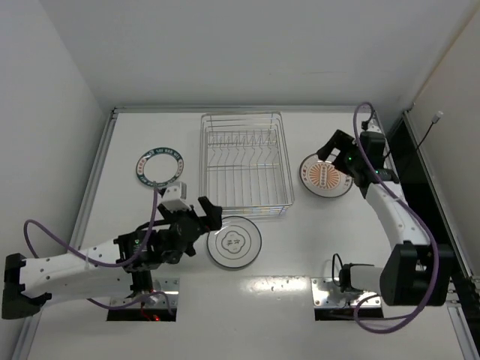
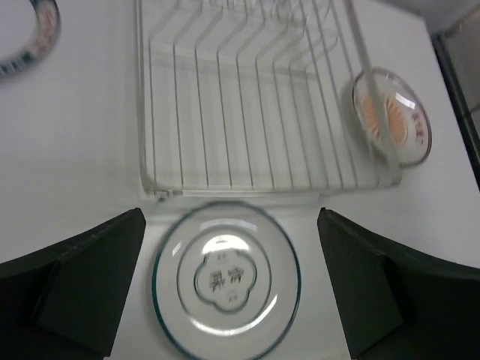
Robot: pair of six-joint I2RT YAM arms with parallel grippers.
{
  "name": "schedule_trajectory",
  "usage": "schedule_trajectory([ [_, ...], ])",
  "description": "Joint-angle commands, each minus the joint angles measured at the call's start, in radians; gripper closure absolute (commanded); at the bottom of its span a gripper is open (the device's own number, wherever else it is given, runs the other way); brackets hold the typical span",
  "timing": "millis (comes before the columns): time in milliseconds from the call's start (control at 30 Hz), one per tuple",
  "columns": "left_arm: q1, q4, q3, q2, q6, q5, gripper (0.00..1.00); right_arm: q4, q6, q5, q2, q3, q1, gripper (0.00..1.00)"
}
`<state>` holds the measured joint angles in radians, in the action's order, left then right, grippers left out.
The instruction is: Load the plates into the dish rack
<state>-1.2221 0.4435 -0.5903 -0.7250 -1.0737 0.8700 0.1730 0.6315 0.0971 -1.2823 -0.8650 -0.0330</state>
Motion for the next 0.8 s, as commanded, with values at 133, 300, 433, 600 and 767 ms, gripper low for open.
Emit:
schedule_trajectory([
  [133, 0.105, -0.334, -0.115, -0.111, 0.608, 0.422, 0.01, 0.08, -0.041, 0.105, 0.098, -0.006, -0.163, 0.01],
  [300, 0.362, -0.397, 0.051, -0.079, 0.528, 0.227, 0.01, -0.036, 0.095, 0.424, 0.018, 0.2, -0.428, 0.01],
  [433, 0.412, -0.437, 0.144, -0.024, 0.434, 0.166, 0.01, -0.28, 0.255, 0.517, -0.003, 0.385, -0.597, 0.01],
  [600, 0.421, -0.375, 0.133, -0.056, 0.376, 0.176, 0.01, -0.244, 0.217, 0.464, -0.086, 0.34, -0.597, 0.01],
  [767, 0.421, -0.333, 0.089, -0.07, 0.351, 0.185, 0.01, -0.366, 0.261, 0.446, -0.26, 0.35, -0.587, 0.03],
])
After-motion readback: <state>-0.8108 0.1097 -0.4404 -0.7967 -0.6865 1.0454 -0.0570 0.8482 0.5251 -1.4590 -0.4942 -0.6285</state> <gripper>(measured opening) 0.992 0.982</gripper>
